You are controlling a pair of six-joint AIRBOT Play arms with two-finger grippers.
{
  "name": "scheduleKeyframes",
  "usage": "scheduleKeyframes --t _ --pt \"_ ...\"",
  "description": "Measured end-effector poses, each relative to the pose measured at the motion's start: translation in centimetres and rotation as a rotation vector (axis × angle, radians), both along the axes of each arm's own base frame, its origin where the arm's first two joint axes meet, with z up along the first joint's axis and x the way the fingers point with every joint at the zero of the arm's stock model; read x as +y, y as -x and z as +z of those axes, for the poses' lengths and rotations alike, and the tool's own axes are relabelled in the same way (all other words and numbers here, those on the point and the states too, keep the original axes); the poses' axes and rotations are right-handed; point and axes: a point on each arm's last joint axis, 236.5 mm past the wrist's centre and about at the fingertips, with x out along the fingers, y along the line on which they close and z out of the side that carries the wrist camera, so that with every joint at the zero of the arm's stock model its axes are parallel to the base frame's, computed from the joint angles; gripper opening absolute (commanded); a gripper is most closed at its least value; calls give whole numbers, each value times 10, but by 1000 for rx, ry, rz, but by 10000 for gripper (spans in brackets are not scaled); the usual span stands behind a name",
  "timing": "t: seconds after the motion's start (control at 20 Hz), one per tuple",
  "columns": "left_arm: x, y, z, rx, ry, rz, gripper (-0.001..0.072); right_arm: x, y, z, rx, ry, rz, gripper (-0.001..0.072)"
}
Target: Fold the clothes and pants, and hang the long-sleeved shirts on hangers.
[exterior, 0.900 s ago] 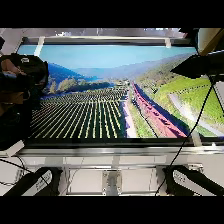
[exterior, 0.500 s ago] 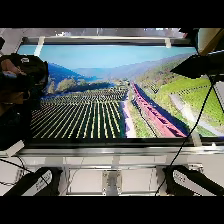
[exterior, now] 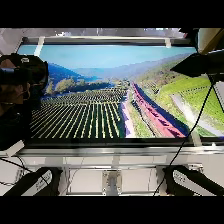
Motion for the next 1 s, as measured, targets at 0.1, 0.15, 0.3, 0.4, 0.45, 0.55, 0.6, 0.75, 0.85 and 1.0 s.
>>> scheduleKeyframes --t 0.1,0.15,0.3,0.4,0.45,0.55,0.6,0.75,0.85,1.0 --pt "12 -8 1 -24 -44 22 286 -1 -14 11 -62 -24 -39 51" --pt "23 -13 -1 -29 -83 39 387 -3 -21 17 -93 -36 -59 51" --pt "68 -24 -16 -4 -180 138 387 -6 -36 30 -160 -62 -102 66" --pt "110 -27 -32 28 -221 238 388 -7 -41 35 -186 -70 -119 320" --pt "130 -27 -39 42 -236 280 391 -9 -44 37 -198 -70 -128 414" --pt "167 -26 -55 70 -252 357 504 -12 -49 41 -221 -72 -146 416" --pt "184 -25 -62 78 -259 390 503 -13 -51 43 -230 -72 -153 416" --pt "223 -19 -79 96 -266 466 500 -16 -56 48 -259 -78 -174 416" --pt "242 -15 -91 115 -268 498 494 -17 -58 50 -269 -80 -180 414" --pt "258 -12 -110 151 -261 522 334 -18 -59 52 -276 -81 -186 411"
